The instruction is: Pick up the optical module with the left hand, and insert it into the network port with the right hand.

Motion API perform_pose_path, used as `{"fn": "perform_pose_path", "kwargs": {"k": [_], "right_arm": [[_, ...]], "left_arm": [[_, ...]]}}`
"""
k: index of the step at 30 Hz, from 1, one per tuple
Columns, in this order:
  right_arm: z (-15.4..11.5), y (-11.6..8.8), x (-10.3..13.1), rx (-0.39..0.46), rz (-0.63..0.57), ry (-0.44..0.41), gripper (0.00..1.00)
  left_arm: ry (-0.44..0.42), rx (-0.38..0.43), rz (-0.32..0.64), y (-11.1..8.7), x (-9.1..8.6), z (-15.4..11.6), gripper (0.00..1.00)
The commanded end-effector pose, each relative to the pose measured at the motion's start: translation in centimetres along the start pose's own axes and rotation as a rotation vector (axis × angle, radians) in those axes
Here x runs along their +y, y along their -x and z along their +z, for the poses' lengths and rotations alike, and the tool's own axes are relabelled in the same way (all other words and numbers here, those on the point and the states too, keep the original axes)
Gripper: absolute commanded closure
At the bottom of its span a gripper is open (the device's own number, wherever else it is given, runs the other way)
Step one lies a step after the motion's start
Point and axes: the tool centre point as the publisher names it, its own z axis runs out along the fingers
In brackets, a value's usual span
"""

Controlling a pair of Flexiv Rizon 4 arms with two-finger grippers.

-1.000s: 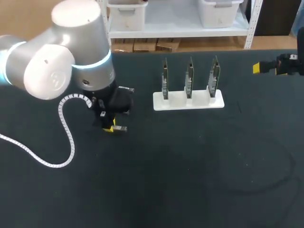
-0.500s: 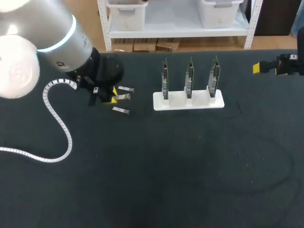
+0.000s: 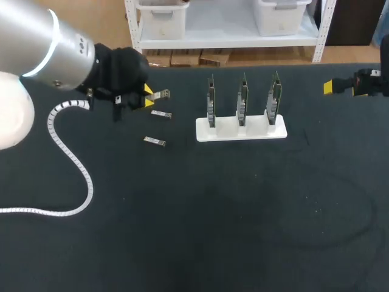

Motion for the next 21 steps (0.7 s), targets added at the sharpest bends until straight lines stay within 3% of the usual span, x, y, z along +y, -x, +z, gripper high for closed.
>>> {"fn": "perform_pose_path", "kwargs": {"k": [1, 16, 18, 21], "right_arm": [[0.0, 0.0, 0.0, 0.0, 0.0, 0.0, 0.0], [0.0, 0.0, 0.0, 0.0, 0.0, 0.0, 0.0], [0.0, 0.0, 0.0, 0.0, 0.0, 0.0, 0.0], [0.0, 0.0, 0.0, 0.0, 0.0, 0.0, 0.0]], "left_arm": [[-0.045, 0.033, 0.011, -0.2, 0.0, -0.5, 1.0], [-0.045, 0.033, 0.011, -0.2, 0.0, -0.5, 1.0], [-0.032, -0.007, -0.038, -0.5, -1.9, -0.5, 1.0], [0.043, -0.072, -0.097, 0.0, -2.6, -0.8, 1.0]]}}
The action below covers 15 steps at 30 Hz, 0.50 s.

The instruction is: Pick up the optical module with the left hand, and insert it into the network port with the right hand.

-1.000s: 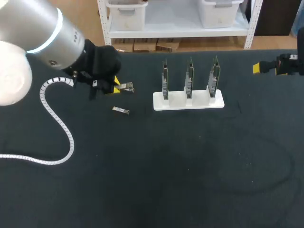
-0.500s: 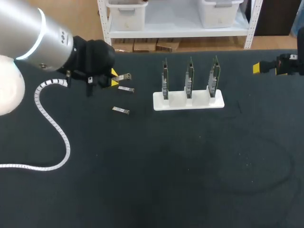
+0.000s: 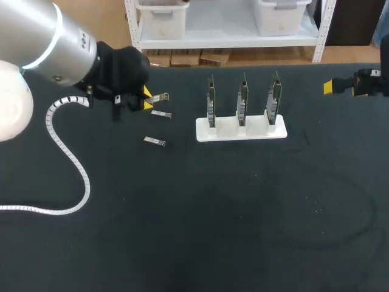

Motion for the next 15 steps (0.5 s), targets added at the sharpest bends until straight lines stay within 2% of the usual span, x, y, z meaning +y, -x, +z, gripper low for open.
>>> {"fn": "perform_pose_path", "kwargs": {"k": [1, 9, 15], "right_arm": [[0.0, 0.0, 0.0, 0.0, 0.0, 0.0, 0.0], [0.0, 0.0, 0.0, 0.0, 0.0, 0.0, 0.0], [0.0, 0.0, 0.0, 0.0, 0.0, 0.0, 0.0]], "left_arm": [[0.12, -0.111, -0.057, -0.2, -1.6, -0.5, 1.0], [0.306, -0.288, 0.027, 4.6, 3.8, -1.8, 1.0], [0.35, -0.385, 0.101, 8.0, 7.5, -1.3, 1.0]]}}
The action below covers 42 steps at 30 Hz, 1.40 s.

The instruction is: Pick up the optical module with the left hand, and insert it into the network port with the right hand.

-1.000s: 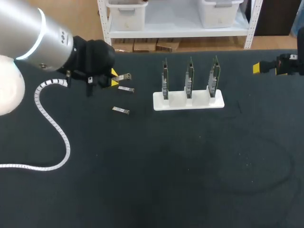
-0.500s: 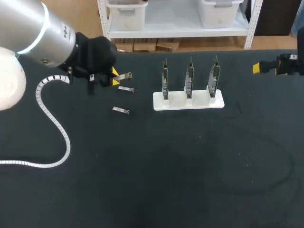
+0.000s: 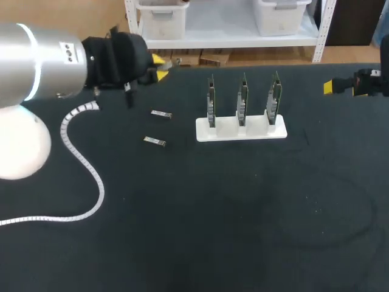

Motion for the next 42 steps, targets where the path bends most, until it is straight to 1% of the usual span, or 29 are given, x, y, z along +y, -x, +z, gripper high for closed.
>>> {"fn": "perform_pose_path", "kwargs": {"k": [1, 4, 8, 11, 15, 18, 21, 23, 24, 25, 26, 42], "right_arm": [[0.0, 0.0, 0.0, 0.0, 0.0, 0.0, 0.0], [0.0, 0.0, 0.0, 0.0, 0.0, 0.0, 0.0], [0.0, 0.0, 0.0, 0.0, 0.0, 0.0, 0.0], [0.0, 0.0, 0.0, 0.0, 0.0, 0.0, 0.0], [0.0, 0.0, 0.0, 0.0, 0.0, 0.0, 0.0], [0.0, 0.0, 0.0, 0.0, 0.0, 0.0, 0.0], [0.0, 0.0, 0.0, 0.0, 0.0, 0.0, 0.0], [0.0, 0.0, 0.0, 0.0, 0.0, 0.0, 0.0], [0.0, 0.0, 0.0, 0.0, 0.0, 0.0, 0.0], [0.0, 0.0, 0.0, 0.0, 0.0, 0.0, 0.0], [0.0, 0.0, 0.0, 0.0, 0.0, 0.0, 0.0], [0.0, 0.0, 0.0, 0.0, 0.0, 0.0, 0.0]], "left_arm": [[-0.009, -0.144, 0.016, 0.7, 1.7, 3.4, 1.0], [-0.011, -0.191, -0.008, 0.9, 2.2, 4.9, 1.0], [0.0, -0.259, -0.058, 1.2, 2.5, 6.3, 1.0], [-0.002, -0.306, -0.099, 1.5, 2.1, 7.2, 1.0], [0.006, -0.373, -0.163, 1.9, 0.9, 7.9, 1.0], [0.006, -0.406, -0.174, 2.5, 0.4, 8.1, 1.0], [0.002, -0.411, -0.176, 2.8, 0.3, 8.1, 1.0], [-0.031, -0.405, -0.152, 3.0, 0.3, 7.9, 1.0], [-0.063, -0.384, -0.13, 3.1, 0.4, 7.8, 1.0], [-0.076, -0.365, -0.109, 3.1, 0.5, 7.6, 1.0], [-0.105, -0.319, -0.078, 3.0, 0.5, 7.4, 1.0], [-0.105, -0.319, -0.078, 3.0, 0.5, 7.4, 1.0]]}}
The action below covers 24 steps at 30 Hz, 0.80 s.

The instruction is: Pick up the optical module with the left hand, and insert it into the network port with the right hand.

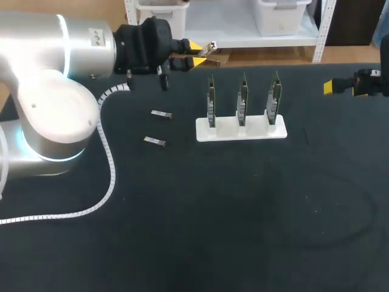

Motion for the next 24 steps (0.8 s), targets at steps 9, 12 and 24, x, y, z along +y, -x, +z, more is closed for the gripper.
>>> {"fn": "perform_pose_path", "kwargs": {"k": [9, 12, 24], "right_arm": [[0.0, 0.0, 0.0, 0.0, 0.0, 0.0, 0.0], [0.0, 0.0, 0.0, 0.0, 0.0, 0.0, 0.0], [0.0, 0.0, 0.0, 0.0, 0.0, 0.0, 0.0]], "left_arm": [[0.006, -0.334, 0.075, 1.7, -1.1, 3.9, 1.0], [-0.029, -0.349, 0.068, 2.6, -1.4, 5.0, 1.0], [0.055, -0.468, -0.033, 5.1, -2.9, 3.8, 1.0]]}}
